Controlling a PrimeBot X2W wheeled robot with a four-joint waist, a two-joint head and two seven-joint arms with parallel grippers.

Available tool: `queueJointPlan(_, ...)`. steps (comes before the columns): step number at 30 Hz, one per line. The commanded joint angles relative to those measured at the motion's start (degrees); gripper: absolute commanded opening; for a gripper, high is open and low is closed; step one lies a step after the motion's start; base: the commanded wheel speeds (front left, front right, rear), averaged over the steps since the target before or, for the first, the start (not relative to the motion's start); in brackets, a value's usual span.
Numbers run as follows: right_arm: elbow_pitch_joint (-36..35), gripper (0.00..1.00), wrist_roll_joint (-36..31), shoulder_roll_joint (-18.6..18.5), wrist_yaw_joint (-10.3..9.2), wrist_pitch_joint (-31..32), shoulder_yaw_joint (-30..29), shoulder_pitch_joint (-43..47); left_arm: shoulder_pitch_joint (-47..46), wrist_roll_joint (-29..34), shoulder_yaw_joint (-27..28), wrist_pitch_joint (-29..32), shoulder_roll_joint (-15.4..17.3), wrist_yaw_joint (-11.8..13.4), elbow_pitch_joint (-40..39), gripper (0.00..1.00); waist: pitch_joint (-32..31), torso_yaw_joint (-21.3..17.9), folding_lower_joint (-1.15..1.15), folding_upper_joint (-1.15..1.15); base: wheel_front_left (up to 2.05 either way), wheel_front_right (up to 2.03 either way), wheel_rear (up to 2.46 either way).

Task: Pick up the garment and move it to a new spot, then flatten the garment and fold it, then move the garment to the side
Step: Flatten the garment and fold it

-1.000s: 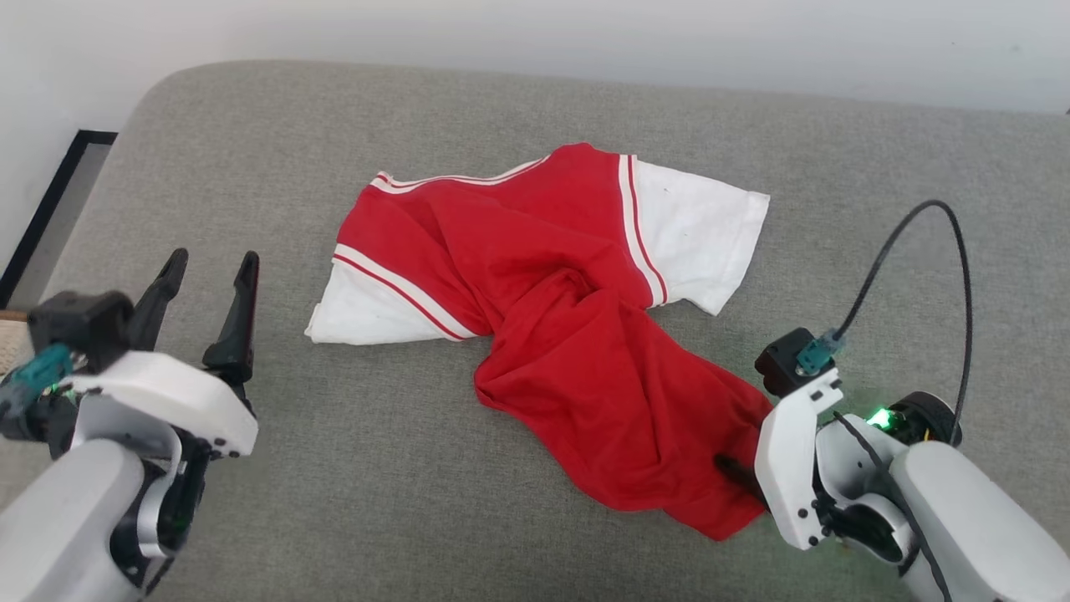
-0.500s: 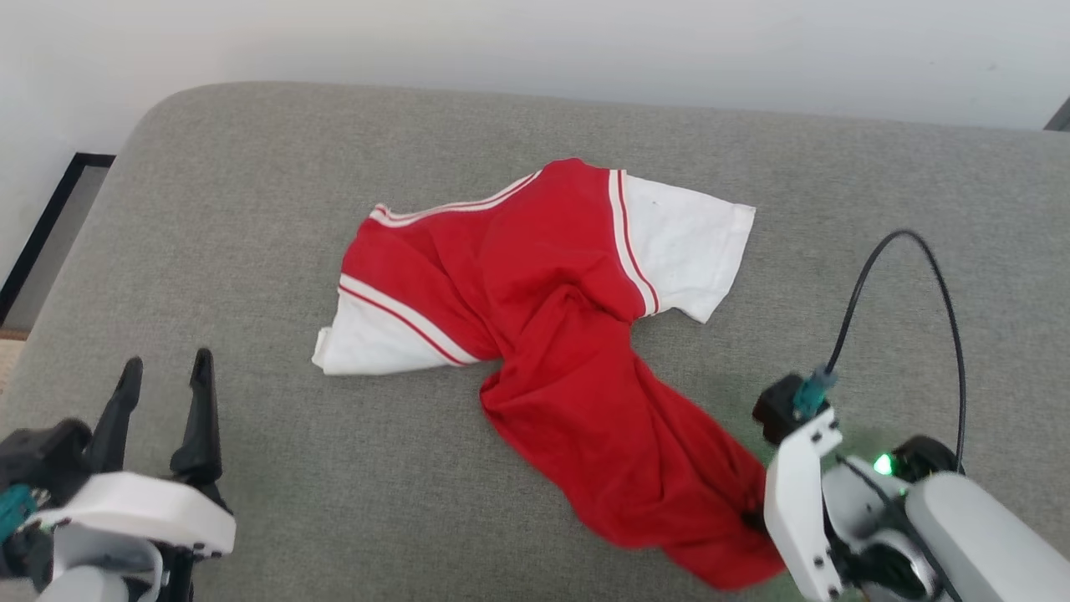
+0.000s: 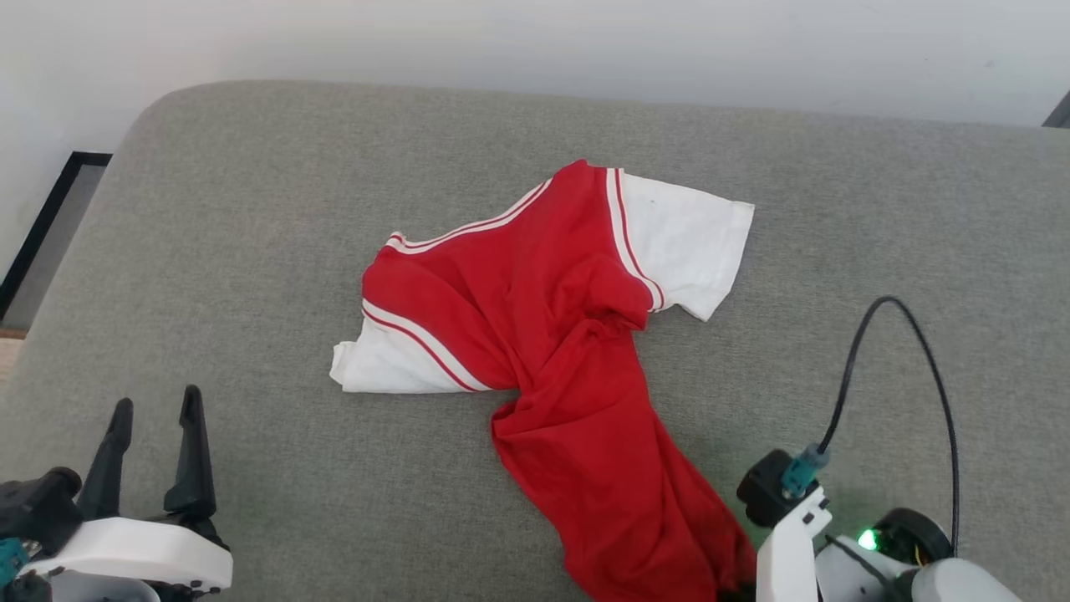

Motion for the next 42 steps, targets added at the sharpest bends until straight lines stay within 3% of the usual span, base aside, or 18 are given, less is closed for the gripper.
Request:
queueJointPlan(1, -0.25, 0.92, -0.69, 0.62, 0.00, -1.16, -0.62, 0.09, 0.39, 0.32, 0.51, -0.26, -0.35, -0.44, 0.25, 1.00, 0.16, 0.23, 0.00, 0.00, 0.00, 0.00, 0.00)
queueJointPlan(2, -0.13, 1.00, -1.43, 0.95, 0.00, -1.86, -1.31, -0.11, 0.33, 0.66, 0.72, -0.26, -0.78, -0.76, 0.43, 1.00, 0.25, 0.41, 0.00, 0.00, 0.00, 0.00, 0.00)
queueJointPlan(13, -4.12, 1.00, -4.89, 3.23, 0.00, -4.42, -12.15, -5.04, -1.02, 3.46, 2.04, -0.27, -4.46, -4.13, 1.60, 1.00, 1.44, 3.15, 0.00, 0.00, 0.00, 0.00, 0.00)
queueJointPlan(18, -1.28, 1.00, -7.19, 3.76, -0.01, -5.43, -16.58, -10.52, -2.35, 4.33, 1.57, -0.27, -5.92, -5.70, 2.36, 1.00, 2.55, 4.92, 0.00, 0.00, 0.00, 0.00, 0.00)
queueJointPlan(29, 17.21, 1.00, -9.54, 0.89, -0.01, -9.24, -16.67, -25.26, -6.83, 6.67, -0.89, -0.27, -9.13, -9.42, 5.96, 1.00, 5.69, 9.85, 0.00, 0.00, 0.00, 0.00, 0.00)
queueJointPlan(35, 31.88, 1.00, -10.53, -0.78, -0.01, -9.32, -13.20, -34.68, -9.98, 7.52, -1.78, -0.26, -11.39, -11.99, 8.29, 1.00, 8.36, 13.52, 0.00, 0.00, 0.00, 0.00, 0.00)
queueJointPlan(42, 45.60, 1.00, -12.28, -0.22, -0.02, -9.73, -9.79, -39.71, -12.57, 8.44, -1.68, -0.26, -13.82, -13.81, 10.07, 1.00, 10.74, 16.57, 0.00, 0.00, 0.00, 0.00, 0.00)
